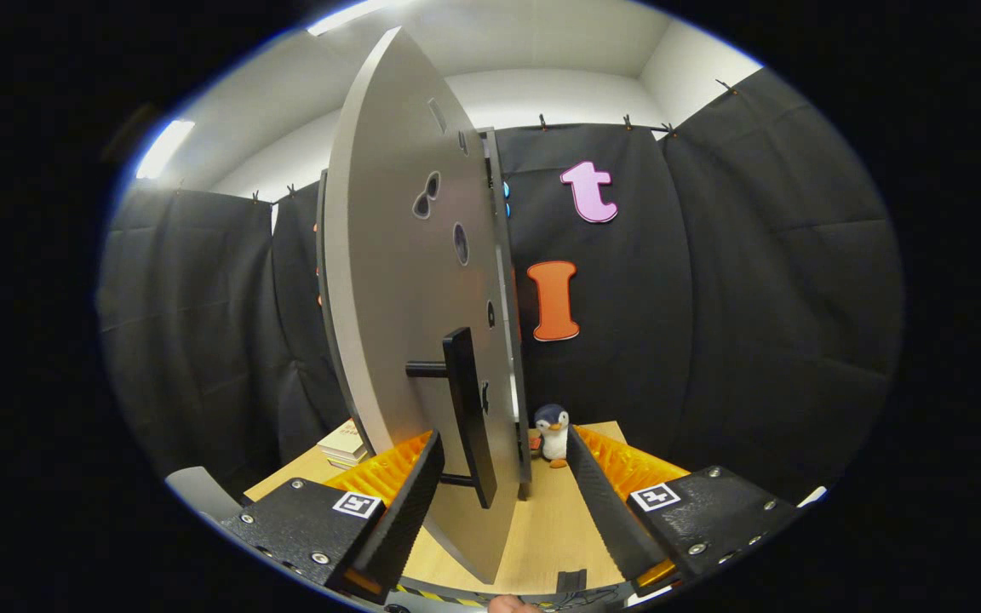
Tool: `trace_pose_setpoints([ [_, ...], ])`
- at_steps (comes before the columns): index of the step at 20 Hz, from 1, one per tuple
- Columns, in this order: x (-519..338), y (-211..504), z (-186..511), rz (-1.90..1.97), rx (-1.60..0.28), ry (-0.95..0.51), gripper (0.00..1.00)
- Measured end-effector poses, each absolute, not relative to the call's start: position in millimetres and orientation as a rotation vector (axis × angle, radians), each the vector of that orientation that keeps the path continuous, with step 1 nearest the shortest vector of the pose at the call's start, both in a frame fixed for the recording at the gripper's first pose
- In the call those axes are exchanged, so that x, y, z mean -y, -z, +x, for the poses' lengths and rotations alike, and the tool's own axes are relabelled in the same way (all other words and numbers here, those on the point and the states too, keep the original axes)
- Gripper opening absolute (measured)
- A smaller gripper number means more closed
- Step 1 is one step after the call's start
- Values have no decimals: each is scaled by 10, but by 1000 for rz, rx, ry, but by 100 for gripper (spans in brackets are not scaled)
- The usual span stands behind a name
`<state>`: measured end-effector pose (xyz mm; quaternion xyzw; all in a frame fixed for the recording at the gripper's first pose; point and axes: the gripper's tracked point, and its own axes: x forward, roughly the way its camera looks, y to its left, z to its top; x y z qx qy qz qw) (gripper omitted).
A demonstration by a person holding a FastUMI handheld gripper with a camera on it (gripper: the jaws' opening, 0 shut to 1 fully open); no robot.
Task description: Open the shoe cabinet door, grab the shoes and put them into the shoe cabinet, then close the shoe cabinet door.
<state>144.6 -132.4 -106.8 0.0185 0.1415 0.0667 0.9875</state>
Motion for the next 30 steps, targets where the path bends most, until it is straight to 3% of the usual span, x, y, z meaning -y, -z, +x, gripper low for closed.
trace_pose_setpoints([
  [12,185,1214,1563,49,-317,-140,91],
  [30,-1355,1543,2753,-31,-301,-87,92],
])
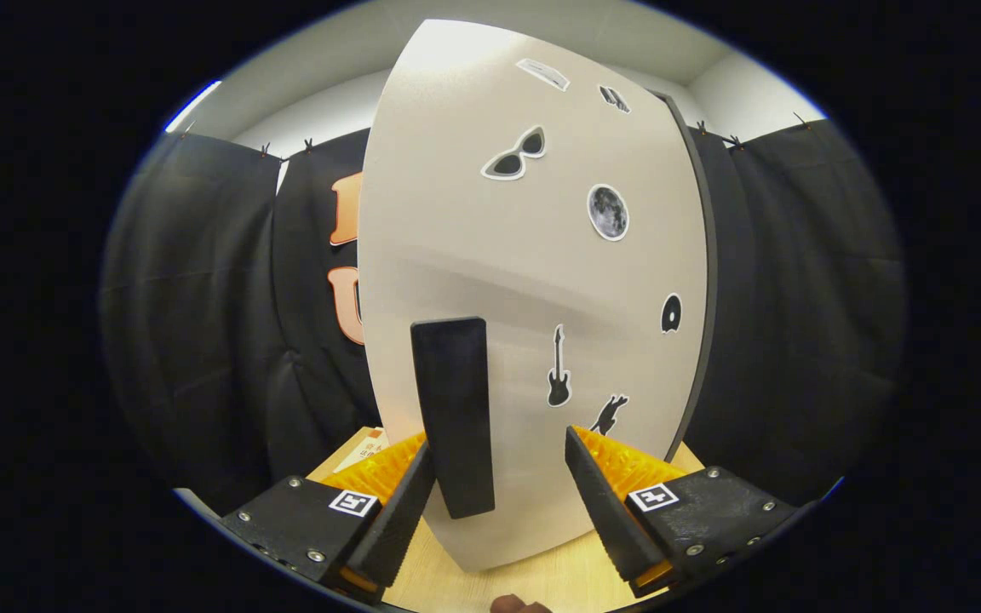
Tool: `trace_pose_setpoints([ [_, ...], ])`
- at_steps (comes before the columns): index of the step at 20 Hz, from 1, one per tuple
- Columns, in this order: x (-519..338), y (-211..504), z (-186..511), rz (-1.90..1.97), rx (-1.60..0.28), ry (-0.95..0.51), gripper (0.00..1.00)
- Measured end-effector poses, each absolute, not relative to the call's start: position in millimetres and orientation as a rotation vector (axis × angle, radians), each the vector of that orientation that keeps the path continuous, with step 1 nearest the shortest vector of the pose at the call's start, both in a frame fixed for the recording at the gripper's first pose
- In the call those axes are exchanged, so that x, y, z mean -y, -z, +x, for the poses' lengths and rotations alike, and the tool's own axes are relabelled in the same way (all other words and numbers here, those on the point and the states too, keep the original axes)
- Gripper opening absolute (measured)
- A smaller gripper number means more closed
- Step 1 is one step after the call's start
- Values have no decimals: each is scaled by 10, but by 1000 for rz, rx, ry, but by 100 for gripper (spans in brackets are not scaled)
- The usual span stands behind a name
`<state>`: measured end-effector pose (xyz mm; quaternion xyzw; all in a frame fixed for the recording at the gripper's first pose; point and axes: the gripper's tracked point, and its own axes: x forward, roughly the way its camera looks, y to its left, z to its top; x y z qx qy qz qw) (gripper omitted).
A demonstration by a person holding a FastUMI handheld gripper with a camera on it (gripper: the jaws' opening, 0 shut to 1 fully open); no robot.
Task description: Open the shoe cabinet door, grab the shoes and put them into the shoe cabinet, then close the shoe cabinet door.
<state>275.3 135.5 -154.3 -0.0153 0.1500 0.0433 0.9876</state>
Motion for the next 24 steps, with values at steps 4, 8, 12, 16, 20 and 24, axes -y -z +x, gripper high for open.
trace_pose_setpoints([
  [4,-1446,1593,2958,-27,-299,-116,92],
  [8,-1556,1644,3148,1,-294,-140,92],
  [12,-1606,1675,3265,15,-288,-150,92],
  [16,-1651,1676,3350,10,-292,-157,93],
  [20,-1664,1671,3404,-34,-290,-143,93],
  [24,-1645,1682,3473,-37,-289,-133,95],
])
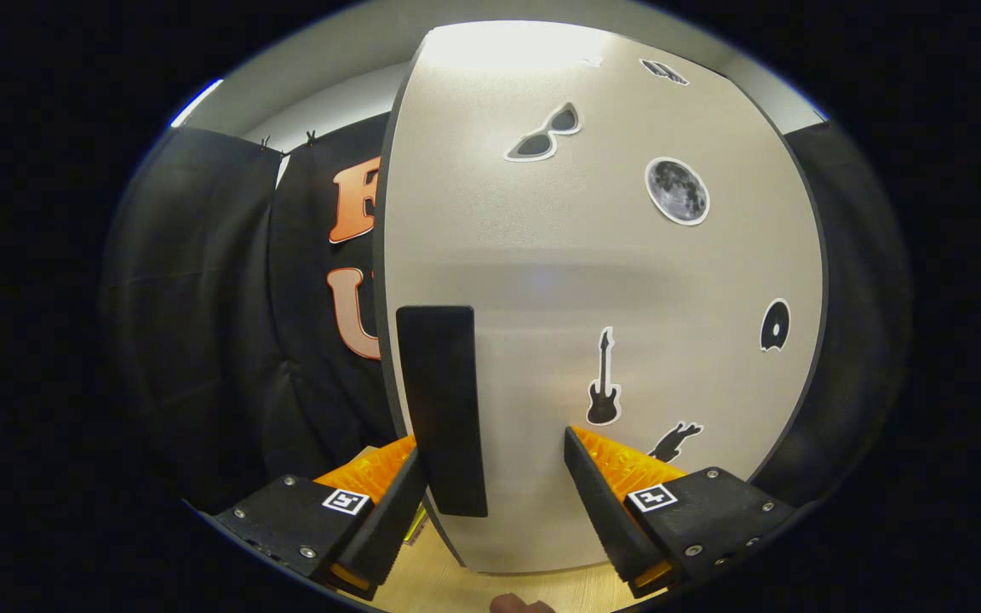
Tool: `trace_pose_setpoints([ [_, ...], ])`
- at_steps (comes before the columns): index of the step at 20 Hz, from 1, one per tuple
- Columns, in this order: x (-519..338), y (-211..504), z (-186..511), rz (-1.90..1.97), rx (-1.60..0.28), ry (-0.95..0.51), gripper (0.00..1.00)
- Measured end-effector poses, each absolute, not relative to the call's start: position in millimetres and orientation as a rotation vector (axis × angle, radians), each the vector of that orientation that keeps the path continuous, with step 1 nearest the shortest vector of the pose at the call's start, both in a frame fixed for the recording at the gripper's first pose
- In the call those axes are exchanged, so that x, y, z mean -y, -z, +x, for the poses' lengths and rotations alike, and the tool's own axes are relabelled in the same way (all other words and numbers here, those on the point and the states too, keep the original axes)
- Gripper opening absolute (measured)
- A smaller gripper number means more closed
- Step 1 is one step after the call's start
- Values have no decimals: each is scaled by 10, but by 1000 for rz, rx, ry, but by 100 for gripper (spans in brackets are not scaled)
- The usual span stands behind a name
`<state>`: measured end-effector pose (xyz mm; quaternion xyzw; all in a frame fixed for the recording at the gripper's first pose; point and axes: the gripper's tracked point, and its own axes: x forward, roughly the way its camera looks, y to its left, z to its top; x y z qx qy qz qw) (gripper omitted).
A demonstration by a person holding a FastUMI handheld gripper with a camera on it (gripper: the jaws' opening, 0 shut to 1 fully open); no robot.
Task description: Open the shoe cabinet door, grab the shoes and put them into the shoe cabinet, then close the shoe cabinet door.
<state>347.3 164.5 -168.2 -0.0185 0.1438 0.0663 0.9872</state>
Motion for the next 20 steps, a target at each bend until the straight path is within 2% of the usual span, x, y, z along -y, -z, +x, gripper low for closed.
trace_pose_setpoints([
  [10,-1609,1626,3378,-21,-297,-105,96],
  [20,-1159,973,2236,-22,-200,3,95],
])
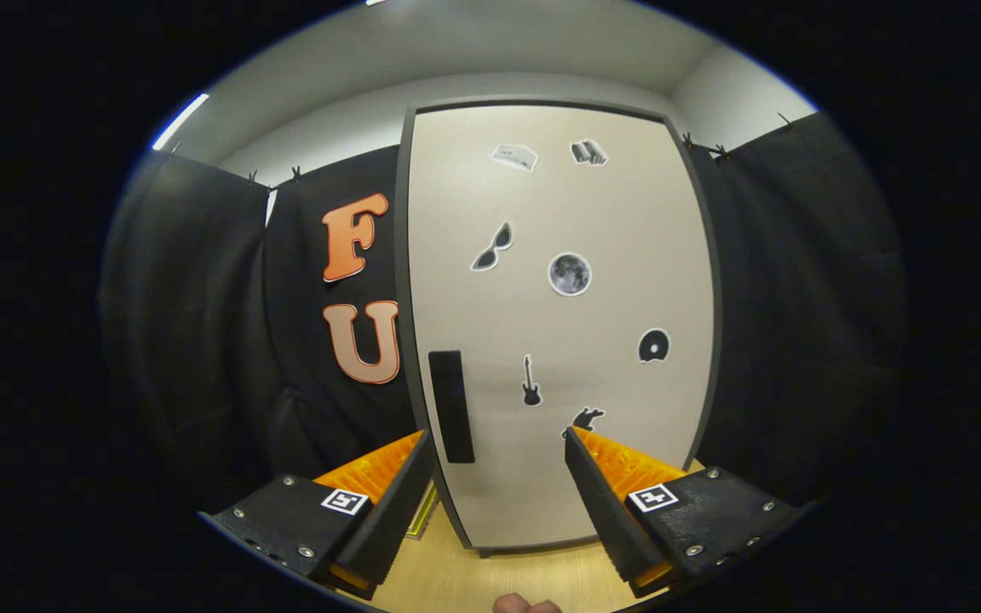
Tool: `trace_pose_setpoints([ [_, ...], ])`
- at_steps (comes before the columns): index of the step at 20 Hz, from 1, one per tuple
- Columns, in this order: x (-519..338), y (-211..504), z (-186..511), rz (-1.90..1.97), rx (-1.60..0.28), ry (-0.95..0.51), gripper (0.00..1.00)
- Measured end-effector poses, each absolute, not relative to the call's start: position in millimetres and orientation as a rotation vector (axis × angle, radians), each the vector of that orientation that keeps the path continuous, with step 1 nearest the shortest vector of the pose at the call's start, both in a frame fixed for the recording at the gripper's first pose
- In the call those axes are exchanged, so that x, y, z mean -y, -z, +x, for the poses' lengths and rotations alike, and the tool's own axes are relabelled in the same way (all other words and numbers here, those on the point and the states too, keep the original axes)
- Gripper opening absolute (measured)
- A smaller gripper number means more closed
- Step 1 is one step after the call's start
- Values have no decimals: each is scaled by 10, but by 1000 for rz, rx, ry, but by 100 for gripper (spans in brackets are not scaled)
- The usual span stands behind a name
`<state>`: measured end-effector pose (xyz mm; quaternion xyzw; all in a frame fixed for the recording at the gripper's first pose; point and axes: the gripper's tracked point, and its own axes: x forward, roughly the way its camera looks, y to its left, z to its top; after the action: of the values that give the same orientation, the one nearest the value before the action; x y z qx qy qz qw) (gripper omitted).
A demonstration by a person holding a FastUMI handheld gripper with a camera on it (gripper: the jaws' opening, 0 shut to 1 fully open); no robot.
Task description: Open the shoe cabinet door, grab the shoes and put them into the shoe cabinet, then close the shoe cabinet door.
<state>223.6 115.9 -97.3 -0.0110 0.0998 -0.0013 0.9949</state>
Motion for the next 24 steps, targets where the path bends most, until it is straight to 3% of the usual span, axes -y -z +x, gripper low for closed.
trace_pose_setpoints([
  [14,-766,370,766,-87,-144,8,95],
  [24,-153,245,158,2,-139,34,95],
])
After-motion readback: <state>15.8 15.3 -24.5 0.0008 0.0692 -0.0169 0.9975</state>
